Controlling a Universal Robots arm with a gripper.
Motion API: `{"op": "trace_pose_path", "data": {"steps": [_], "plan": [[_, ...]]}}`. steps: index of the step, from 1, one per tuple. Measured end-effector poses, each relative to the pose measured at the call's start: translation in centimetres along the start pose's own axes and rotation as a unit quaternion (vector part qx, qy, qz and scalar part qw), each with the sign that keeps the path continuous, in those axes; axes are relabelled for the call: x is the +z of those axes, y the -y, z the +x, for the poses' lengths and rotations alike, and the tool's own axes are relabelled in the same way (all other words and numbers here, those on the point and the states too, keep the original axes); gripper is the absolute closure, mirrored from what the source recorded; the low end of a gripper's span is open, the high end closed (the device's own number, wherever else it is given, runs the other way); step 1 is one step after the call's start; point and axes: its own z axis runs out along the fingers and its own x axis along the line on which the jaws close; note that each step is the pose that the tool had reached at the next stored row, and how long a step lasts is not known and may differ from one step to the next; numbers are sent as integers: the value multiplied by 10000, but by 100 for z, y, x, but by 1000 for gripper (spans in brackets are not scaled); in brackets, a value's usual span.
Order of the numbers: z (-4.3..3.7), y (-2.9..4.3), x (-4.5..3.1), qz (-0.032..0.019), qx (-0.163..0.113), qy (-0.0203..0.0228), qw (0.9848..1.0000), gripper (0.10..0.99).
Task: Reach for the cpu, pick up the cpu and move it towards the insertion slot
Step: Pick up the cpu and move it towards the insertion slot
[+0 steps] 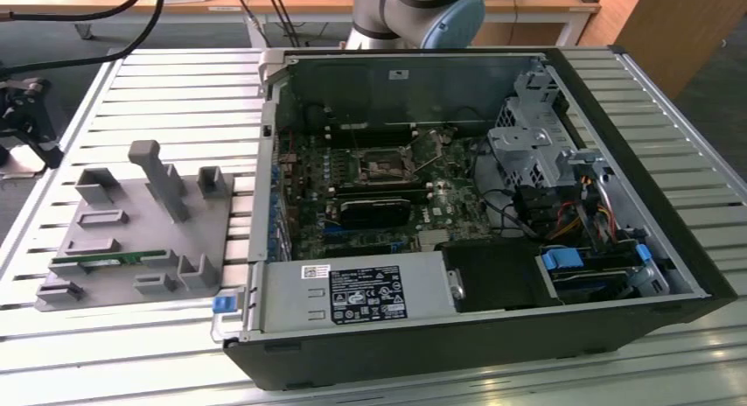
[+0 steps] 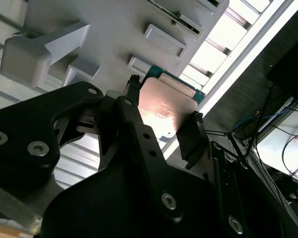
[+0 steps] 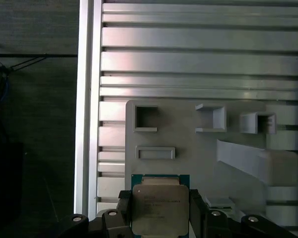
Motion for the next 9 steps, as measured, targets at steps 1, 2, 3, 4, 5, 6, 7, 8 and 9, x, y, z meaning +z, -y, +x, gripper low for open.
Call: {"op": "trace_pose_path", "data": {"steps": [1,2,3,4,5,6,7,8,9], "plan": [[0,0,-6,0,0,0,10000,541],[0,0,-11,-1,0,1,10000,541],[0,-1,-16,-1,0,1,10000,541],[0,-1,-21,0,0,1,10000,541],[0,-1,-24,-1,0,1,10000,541],[0,-1,-28,0,0,0,10000,541],[0,-1,-33,0,0,0,10000,541],[0,-1,-38,0,0,0,10000,541],[0,-1,-44,0,0,0,10000,541]]}}
